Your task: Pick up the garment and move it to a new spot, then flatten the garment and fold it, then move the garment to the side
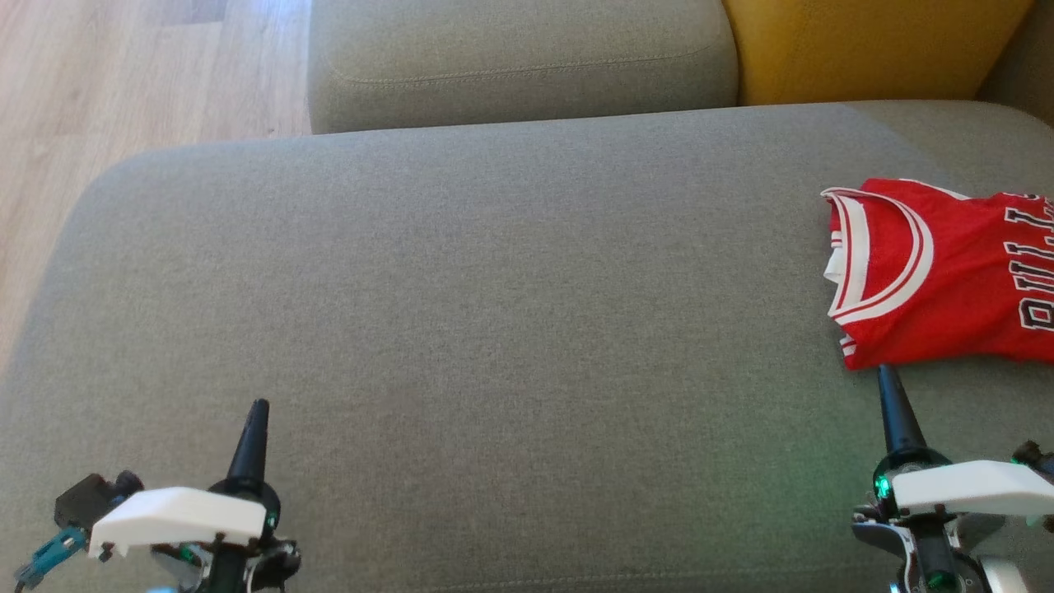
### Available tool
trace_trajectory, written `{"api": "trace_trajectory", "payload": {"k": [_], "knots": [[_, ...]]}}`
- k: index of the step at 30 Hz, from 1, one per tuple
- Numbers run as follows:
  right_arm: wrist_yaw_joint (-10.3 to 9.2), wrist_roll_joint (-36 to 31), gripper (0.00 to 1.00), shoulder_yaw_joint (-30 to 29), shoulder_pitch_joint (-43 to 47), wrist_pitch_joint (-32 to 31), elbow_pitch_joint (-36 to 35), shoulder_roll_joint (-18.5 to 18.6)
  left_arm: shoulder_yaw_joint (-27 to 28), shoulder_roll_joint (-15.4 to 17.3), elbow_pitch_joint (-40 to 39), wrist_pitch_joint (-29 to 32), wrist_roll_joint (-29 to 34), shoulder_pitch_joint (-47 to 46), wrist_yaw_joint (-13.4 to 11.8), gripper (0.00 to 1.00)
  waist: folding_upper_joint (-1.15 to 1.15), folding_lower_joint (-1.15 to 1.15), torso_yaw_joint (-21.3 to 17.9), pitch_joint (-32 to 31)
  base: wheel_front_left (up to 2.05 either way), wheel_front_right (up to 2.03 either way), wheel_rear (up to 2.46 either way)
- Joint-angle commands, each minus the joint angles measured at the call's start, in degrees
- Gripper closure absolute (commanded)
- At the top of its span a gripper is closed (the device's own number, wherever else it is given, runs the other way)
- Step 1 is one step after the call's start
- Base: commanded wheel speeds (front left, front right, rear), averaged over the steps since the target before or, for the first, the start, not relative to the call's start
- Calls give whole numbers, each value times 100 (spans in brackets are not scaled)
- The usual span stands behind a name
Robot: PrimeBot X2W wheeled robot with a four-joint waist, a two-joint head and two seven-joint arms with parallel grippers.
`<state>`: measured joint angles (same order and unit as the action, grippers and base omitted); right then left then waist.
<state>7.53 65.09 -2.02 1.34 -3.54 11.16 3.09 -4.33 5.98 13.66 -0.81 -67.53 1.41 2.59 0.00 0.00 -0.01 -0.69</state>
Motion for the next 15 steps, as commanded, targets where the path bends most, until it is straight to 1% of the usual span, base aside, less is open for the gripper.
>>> {"api": "trace_trajectory", "payload": {"k": [1, 4, 15], "knots": [[-3, 254, 100, 51, -359, -26, -148, 133, 258, 14, -136, 52, -216, -352, 59, 100, 0, 0, 0, 4, 0, 0, 0], [-3, 392, 100, 37, -379, -30, -126, 133, 295, 2, -128, 82, -339, -372, 81, 100, 0, 0, 0, 9, 0, 0, 0], [-3, 1217, 100, -53, -496, -60, 6, 134, 516, -72, -74, 264, -1075, -497, 216, 100, 0, 0, 0, 35, 0, 0, 0]]}}
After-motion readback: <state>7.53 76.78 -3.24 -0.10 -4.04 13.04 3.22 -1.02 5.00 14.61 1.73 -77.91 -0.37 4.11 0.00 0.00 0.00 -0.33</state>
